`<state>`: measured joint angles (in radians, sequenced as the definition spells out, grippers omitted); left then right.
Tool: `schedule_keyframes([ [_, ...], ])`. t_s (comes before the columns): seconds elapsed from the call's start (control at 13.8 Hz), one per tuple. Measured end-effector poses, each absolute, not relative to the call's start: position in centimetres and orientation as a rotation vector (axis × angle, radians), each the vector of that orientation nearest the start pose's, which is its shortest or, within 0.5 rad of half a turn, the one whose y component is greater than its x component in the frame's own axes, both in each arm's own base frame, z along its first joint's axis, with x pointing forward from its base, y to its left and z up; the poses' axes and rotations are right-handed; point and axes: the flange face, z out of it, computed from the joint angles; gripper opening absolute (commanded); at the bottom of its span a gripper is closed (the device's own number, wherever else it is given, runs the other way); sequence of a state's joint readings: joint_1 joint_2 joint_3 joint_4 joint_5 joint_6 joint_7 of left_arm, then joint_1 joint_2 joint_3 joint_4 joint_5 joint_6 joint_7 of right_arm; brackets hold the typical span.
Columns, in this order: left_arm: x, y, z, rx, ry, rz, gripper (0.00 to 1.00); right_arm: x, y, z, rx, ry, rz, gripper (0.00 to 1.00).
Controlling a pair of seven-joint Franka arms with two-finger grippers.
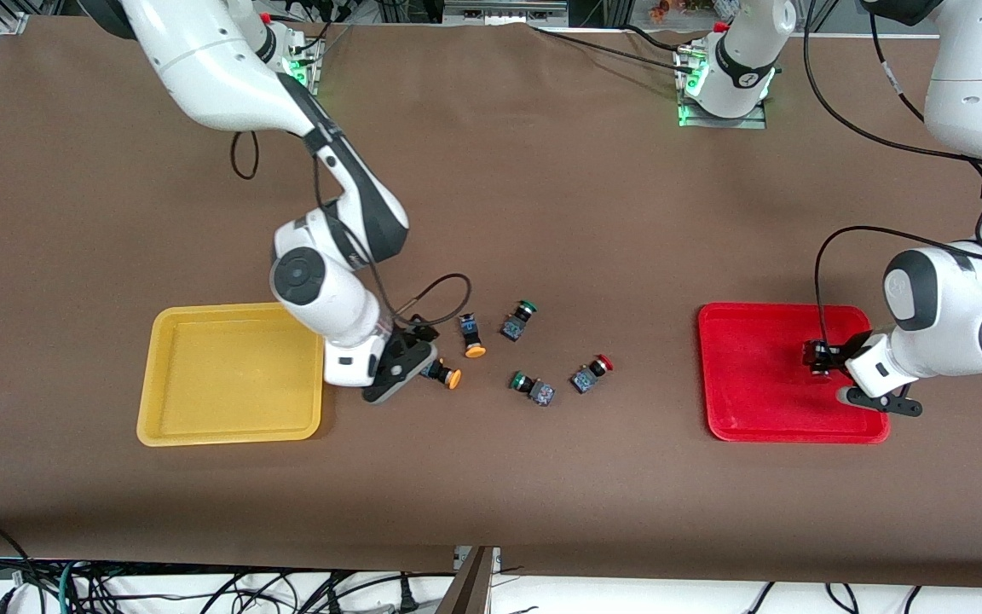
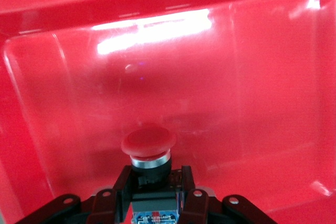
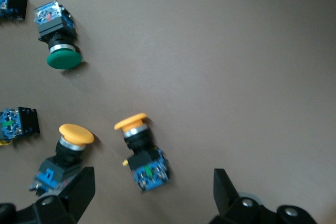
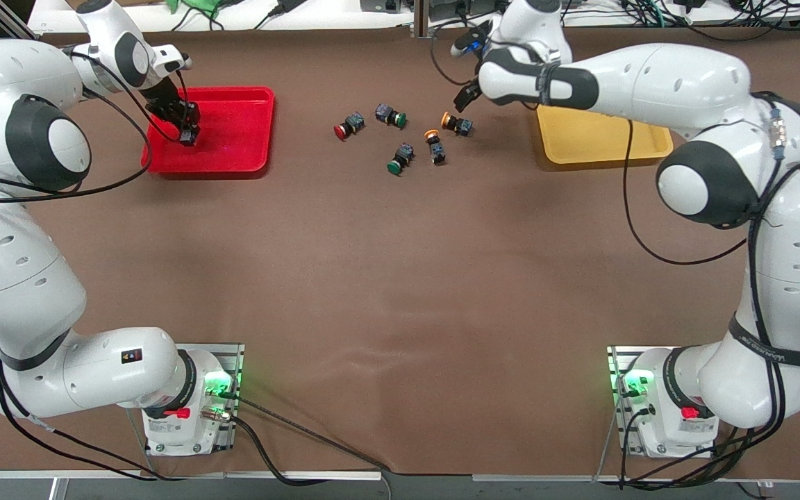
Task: Place red and yellow buttons in trays
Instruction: 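Grasp a yellow button with the right gripper while the left gripper returns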
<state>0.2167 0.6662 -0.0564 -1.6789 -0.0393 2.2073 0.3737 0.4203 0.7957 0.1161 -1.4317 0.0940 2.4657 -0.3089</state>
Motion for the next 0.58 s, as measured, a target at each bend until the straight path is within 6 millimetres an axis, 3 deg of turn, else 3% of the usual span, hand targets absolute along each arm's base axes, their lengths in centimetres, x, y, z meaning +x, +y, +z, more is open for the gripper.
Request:
schedule_keyframes([
  [0.22, 65.2, 12.5, 20.0, -3.223, 0.278, 0.160, 0.03, 64.8, 37.6, 22.3, -2.739, -1.128, -0.327, 1.00],
  [0.43, 64.4, 14.0, 19.3, -3.228, 0.281, 0.174, 0.04, 63.9, 39.1, 21.4, -2.730, -1.192, -0.328, 1.00],
  [0.58, 63.9, 15.0, 19.0, -3.229, 0.306, 0.173, 0.10, 63.7, 39.2, 20.7, -2.734, -1.197, -0.313, 1.00],
])
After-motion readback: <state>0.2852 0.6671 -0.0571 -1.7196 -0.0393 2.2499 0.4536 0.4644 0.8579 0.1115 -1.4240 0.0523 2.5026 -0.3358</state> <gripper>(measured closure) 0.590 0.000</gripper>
